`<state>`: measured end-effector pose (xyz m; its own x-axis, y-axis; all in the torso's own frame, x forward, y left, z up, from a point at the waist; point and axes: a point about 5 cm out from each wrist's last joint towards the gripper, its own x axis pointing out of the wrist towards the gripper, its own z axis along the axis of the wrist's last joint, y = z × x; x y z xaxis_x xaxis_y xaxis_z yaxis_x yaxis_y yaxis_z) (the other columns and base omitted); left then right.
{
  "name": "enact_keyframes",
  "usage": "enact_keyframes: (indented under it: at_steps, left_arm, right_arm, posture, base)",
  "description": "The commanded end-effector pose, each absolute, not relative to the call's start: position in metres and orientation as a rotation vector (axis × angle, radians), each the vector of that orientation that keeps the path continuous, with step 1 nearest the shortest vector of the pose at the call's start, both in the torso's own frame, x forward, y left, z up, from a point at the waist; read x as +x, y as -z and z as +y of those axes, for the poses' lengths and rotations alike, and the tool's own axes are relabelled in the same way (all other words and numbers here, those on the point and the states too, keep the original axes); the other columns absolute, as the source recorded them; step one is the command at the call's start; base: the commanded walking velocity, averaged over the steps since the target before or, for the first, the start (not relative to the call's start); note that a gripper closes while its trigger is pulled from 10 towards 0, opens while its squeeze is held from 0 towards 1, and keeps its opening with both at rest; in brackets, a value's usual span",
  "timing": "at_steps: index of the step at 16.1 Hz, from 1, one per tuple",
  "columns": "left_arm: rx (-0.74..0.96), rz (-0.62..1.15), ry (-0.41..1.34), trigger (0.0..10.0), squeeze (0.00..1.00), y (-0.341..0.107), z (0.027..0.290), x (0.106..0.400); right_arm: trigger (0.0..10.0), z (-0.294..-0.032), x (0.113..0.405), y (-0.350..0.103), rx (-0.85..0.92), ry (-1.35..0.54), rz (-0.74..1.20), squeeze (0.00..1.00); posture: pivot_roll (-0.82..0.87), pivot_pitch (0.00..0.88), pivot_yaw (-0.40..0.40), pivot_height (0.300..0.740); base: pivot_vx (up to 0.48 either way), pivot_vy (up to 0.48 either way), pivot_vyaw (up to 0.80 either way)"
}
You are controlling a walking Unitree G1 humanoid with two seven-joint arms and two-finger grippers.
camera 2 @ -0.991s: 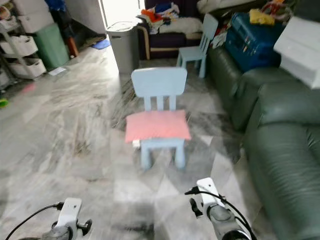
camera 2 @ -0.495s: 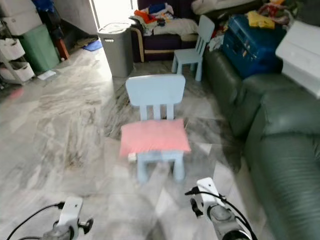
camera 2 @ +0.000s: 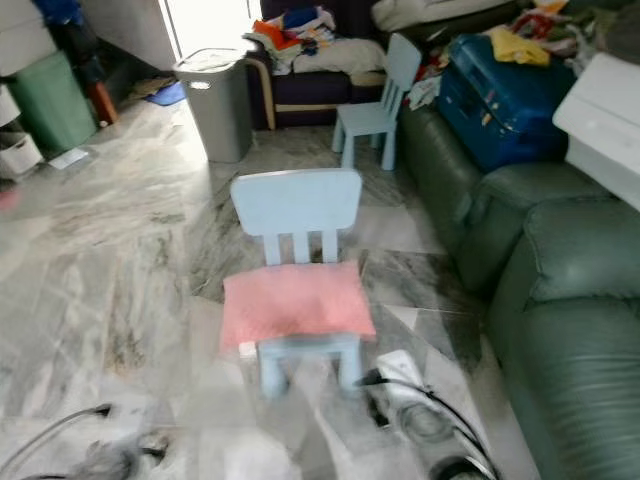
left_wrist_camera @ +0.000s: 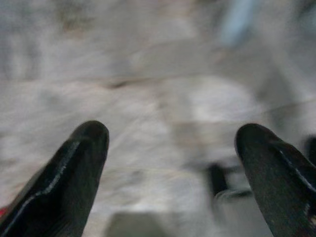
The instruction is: Move the pillow to the sofa
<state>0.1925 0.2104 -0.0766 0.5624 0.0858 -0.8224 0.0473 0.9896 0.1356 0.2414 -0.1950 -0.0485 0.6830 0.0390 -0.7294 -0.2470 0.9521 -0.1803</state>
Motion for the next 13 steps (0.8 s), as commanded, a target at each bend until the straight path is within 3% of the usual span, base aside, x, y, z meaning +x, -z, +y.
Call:
enact_keyframes:
  at_steps: [1, 13]
  left_arm:
    - [0.181, 0.977, -0.056, 10.0, 0.00, 0.0738, 0.2263, 0.1914]
    - [0.170, 0.982, -0.068, 10.0, 0.00, 0.0743, 0.2271, 0.1903]
  right_arm:
    - [10.0, -0.1844, 0.2492, 0.0442, -0.267, -0.186, 0.770, 0.00]
    - [10.0, -0.1829, 0.2487, 0.0446, -0.283, -0.201, 0.770, 0.00]
  posture:
    - [-0.05, 0.000, 0.032, 0.740]
    - [-0.05, 0.000, 0.032, 0.740]
  base:
    - [0.480, 0.000, 0.00]
    - [0.477, 0.000, 0.00]
